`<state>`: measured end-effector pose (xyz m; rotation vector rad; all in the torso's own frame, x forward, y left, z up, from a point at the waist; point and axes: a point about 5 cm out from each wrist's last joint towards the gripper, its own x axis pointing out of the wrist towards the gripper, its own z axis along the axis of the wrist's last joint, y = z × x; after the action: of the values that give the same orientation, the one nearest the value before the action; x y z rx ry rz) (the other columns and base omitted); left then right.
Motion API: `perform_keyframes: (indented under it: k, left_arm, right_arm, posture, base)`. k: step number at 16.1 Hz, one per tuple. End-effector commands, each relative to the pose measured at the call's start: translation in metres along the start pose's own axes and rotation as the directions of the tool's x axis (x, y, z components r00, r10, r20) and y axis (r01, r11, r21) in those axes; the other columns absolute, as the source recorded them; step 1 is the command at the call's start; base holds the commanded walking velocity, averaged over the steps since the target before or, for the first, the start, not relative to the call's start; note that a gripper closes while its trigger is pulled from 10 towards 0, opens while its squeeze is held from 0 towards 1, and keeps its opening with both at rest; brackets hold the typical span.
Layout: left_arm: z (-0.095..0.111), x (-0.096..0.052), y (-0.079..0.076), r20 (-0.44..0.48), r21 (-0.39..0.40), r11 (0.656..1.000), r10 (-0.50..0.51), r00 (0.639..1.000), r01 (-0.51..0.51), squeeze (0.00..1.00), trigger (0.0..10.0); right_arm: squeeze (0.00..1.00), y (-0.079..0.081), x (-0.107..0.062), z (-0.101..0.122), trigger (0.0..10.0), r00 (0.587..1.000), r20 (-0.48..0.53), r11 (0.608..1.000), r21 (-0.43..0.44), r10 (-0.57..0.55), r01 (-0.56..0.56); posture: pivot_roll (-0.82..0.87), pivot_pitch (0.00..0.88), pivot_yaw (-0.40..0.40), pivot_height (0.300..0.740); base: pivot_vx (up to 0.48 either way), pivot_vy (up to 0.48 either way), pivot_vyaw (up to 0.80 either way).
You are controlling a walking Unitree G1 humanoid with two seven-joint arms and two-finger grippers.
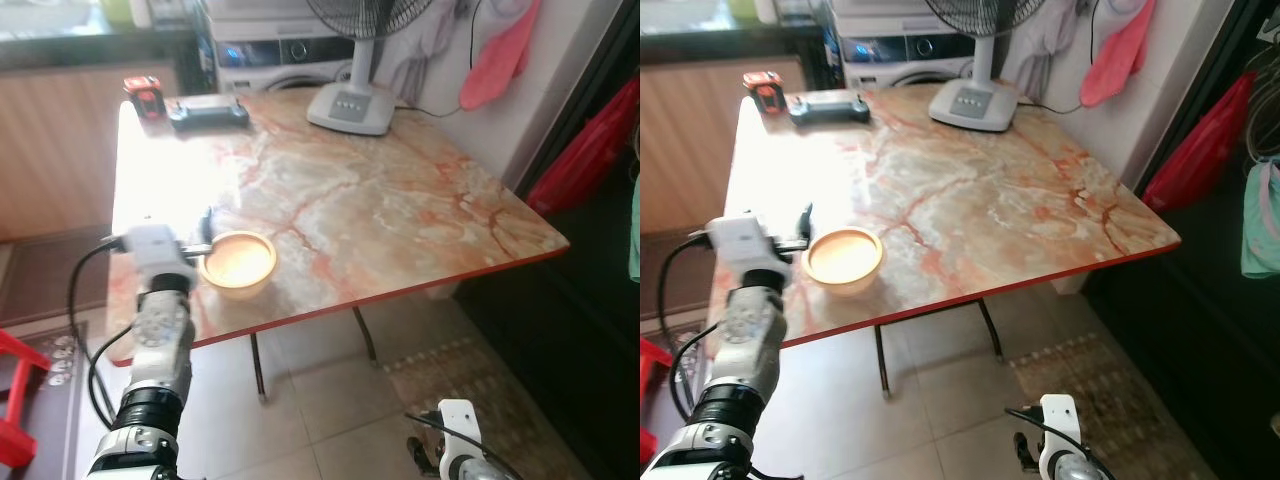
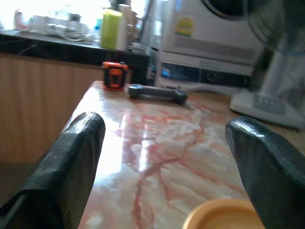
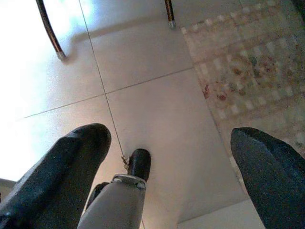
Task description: Restocking fridge
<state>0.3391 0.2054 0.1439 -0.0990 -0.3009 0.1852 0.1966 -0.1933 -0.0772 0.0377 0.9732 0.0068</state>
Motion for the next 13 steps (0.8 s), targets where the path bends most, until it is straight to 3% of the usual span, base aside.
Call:
perform_keyframes:
  k: [1, 4, 8, 9, 10, 11, 12, 13]
  left_arm:
    - [-0.004, -0.002, 0.003, -0.032, -0.088, 0.995, 0.037, 0.999, -0.04, 0.0, 10.0]
    - [-0.02, -0.006, 0.005, -0.14, -0.24, 0.969, 0.03, 0.99, -0.064, 0.0, 10.0]
    - [-0.038, -0.006, 0.012, -0.256, -0.351, 0.929, 0.024, 0.966, -0.116, 0.0, 10.0]
    - [-0.042, -0.007, 0.016, -0.28, -0.36, 0.922, 0.038, 0.959, -0.142, 0.6, 10.0]
    - [-0.043, -0.007, 0.017, -0.288, -0.364, 0.919, 0.045, 0.956, -0.153, 0.84, 10.0]
    - [-0.043, -0.006, 0.017, -0.29, -0.372, 0.916, 0.04, 0.956, -0.151, 0.76, 10.0]
    - [-0.043, -0.002, 0.011, -0.287, -0.443, 0.891, -0.034, 0.957, -0.101, 0.0, 10.0]
    - [-0.045, -0.002, 0.006, -0.288, -0.484, 0.873, -0.085, 0.954, -0.068, 0.0, 10.0]
  right_arm:
    - [0.0, -0.003, 0.0, 0.002, 10.0, 1.0, 0.003, 1.0, -0.003, -0.01, 0.01]
    - [0.0, -0.003, 0.0, 0.002, 10.0, 1.0, 0.003, 1.0, -0.004, -0.011, 0.011]
    - [0.0, -0.005, 0.0, 0.002, 10.0, 1.0, 0.0, 1.0, -0.001, -0.019, 0.019]
    - [0.0, -0.005, -0.001, 0.002, 10.0, 1.0, 0.0, 1.0, -0.001, -0.019, 0.019]
    - [0.0, -0.006, -0.001, 0.002, 10.0, 1.0, 0.0, 1.0, -0.002, -0.019, 0.019]
    - [0.0, -0.006, -0.001, 0.002, 10.0, 1.0, 0.001, 1.0, -0.002, -0.02, 0.02]
    - [0.0, -0.007, -0.001, 0.002, 10.0, 1.0, 0.002, 1.0, -0.005, -0.022, 0.022]
    - [0.0, -0.007, -0.001, 0.003, 10.0, 1.0, 0.002, 1.0, -0.011, -0.022, 0.022]
  posture:
    - [0.03, 0.0, -0.049, 0.74]
    - [0.02, 0.0, -0.048, 0.74]
    - [0.02, 0.0, -0.048, 0.74]
    - [0.01, 0.0, -0.049, 0.74]
    - [0.01, 0.0, -0.05, 0.74]
    - [0.01, 0.0, -0.052, 0.74]
    - [0.01, 0.0, -0.056, 0.74]
    - [0.01, 0.0, -0.056, 0.74]
  base:
    - [0.0, 0.0, 0.0]
    - [0.0, 0.0, 0.0]
    - [0.0, 0.0, 0.0]
    - [0.0, 0.0, 0.0]
    - [0.0, 0.0, 0.0]
    - [0.0, 0.0, 0.0]
    - [0.0, 0.0, 0.0]
    - [0.0, 0.0, 0.0]
